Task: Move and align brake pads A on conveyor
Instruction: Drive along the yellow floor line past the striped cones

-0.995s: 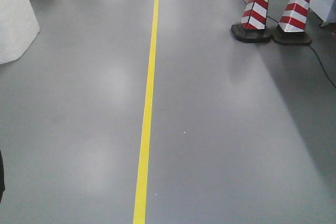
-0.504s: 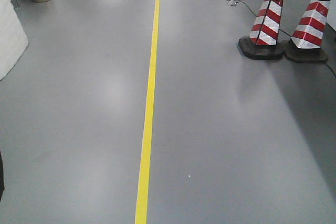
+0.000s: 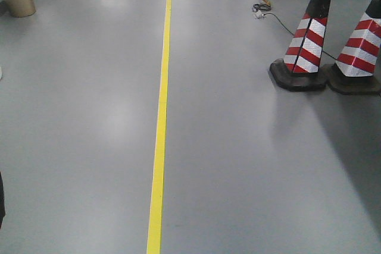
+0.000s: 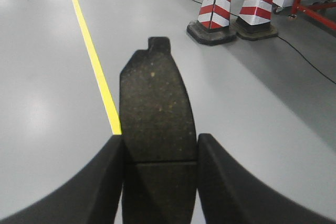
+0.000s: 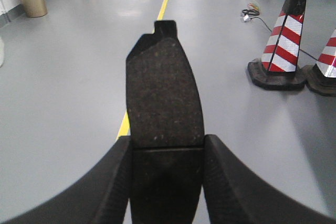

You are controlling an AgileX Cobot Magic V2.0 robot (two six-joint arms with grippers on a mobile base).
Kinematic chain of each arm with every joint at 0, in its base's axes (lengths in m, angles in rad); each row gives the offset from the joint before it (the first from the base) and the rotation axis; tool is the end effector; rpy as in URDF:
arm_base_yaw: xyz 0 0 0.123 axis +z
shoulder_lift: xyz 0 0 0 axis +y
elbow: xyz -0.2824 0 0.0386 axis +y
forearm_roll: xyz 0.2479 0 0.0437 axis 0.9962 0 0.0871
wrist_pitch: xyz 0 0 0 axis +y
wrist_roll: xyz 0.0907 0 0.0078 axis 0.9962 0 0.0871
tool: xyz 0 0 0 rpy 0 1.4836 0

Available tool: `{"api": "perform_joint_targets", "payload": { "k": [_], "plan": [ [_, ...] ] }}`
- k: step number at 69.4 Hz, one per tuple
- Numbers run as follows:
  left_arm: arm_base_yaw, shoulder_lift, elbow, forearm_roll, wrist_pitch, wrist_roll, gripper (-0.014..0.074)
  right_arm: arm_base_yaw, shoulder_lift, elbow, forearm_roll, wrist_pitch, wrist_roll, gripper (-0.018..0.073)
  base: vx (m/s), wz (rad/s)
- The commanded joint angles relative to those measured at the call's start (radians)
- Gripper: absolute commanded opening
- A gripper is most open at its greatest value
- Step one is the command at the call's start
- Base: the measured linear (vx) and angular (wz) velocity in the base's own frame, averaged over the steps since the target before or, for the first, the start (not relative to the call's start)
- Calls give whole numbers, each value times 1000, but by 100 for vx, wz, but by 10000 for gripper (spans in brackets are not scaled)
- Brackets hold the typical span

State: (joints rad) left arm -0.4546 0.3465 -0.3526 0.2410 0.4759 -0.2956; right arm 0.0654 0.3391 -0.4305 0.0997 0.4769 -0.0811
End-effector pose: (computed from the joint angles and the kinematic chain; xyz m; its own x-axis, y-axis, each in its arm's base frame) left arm 0.0757 -0.0259 0.2675 -0.3522 0.0832 -0.9322 0.3176 0.9476 -0.0355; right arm 0.0759 0.0092 0.2928 -0.2921 -0.0116 -0.9563 -0.1067 0.9941 0.0205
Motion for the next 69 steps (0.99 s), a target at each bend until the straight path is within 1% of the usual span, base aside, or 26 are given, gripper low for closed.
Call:
{"api": "perform_joint_targets", "payload": {
  "k": [1,26,69],
  "plan": [
    [-5,5,-30,11,-92,-7,-6,-5,6,-31,0,-97,-4,-4,73,-14],
    [-5,5,-30,11,-92,-7,-6,-5,6,-31,0,-97,-4,-4,73,-13],
    [-5,9,-30,11,-92,-7,-6,-5,6,-31,0,-97,-4,-4,72,2]
  ]
}}
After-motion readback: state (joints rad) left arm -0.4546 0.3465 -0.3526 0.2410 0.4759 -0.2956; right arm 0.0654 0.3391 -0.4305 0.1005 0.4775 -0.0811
